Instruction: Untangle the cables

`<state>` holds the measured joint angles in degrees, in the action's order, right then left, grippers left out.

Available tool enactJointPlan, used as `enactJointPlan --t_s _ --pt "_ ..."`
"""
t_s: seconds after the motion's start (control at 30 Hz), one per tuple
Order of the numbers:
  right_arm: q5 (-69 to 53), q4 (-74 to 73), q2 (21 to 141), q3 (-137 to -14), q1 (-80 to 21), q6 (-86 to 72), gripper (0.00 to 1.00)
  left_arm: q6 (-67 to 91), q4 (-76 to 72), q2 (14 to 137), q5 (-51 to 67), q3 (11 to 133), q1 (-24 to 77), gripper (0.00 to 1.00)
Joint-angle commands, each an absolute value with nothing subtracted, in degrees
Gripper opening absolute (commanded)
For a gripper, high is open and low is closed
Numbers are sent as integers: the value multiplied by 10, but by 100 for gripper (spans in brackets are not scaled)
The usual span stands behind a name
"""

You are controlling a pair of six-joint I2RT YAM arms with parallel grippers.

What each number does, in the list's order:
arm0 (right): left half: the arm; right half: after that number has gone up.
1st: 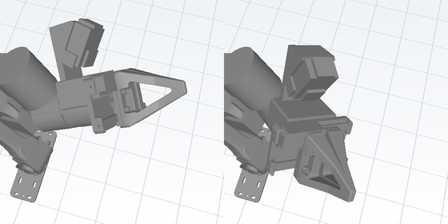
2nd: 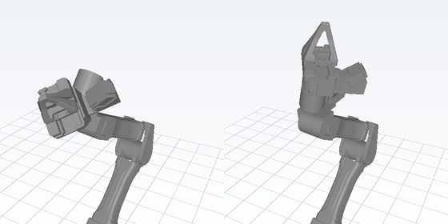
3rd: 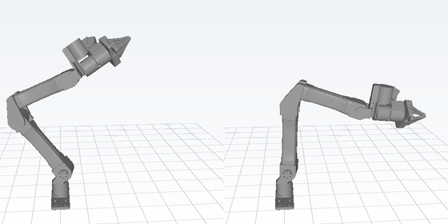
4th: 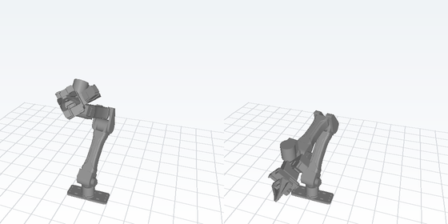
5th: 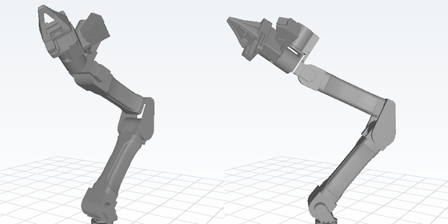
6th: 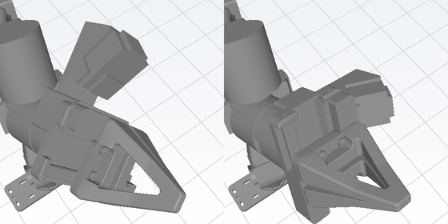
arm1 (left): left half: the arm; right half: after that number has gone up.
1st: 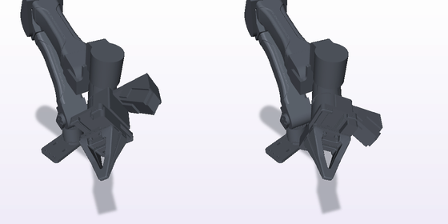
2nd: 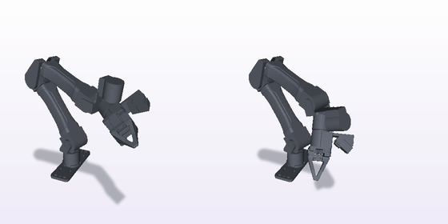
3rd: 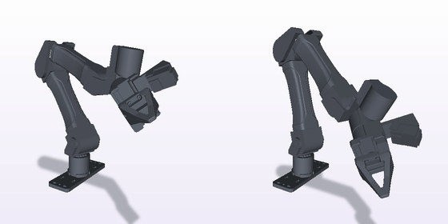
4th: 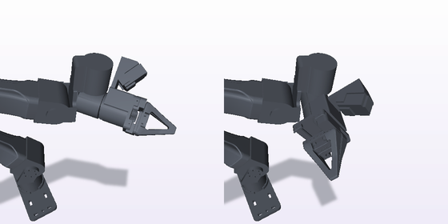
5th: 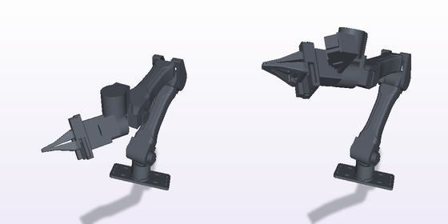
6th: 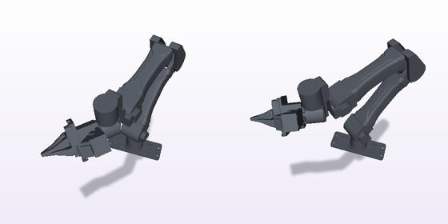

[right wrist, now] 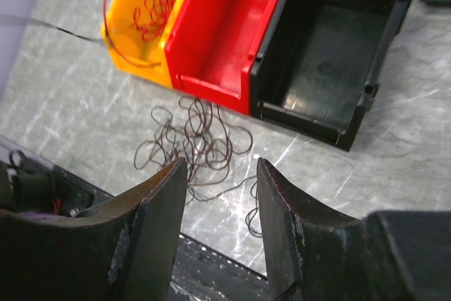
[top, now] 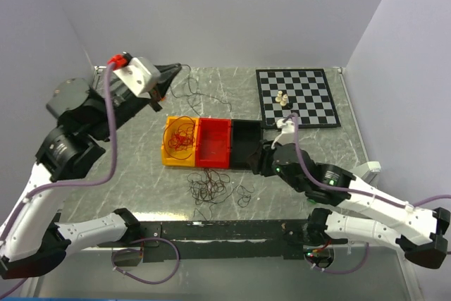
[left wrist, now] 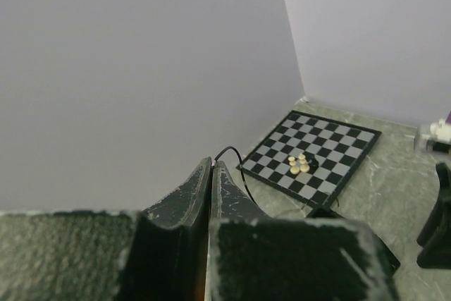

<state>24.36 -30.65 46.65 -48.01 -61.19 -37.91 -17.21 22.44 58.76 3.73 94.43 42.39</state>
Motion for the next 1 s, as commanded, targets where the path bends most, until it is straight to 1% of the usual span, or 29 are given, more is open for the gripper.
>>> enactJointPlan --t_s 0.0,0.13,0.23,0.7,0.97 --pt "269 -311 424 -491 -597 -369 52 -164 162 586 91 900 424 7" --pt "287 -323 397 -480 -592 -377 52 -177 145 598 118 870 433 10" --pt "299 -330 382 -473 -588 -379 51 -183 139 616 123 859 444 11" --pt "287 -342 345 -445 -559 -381 51 -217 78 680 87 790 460 9" --pt "283 -345 337 -443 -548 -381 50 -202 64 722 86 838 484 9"
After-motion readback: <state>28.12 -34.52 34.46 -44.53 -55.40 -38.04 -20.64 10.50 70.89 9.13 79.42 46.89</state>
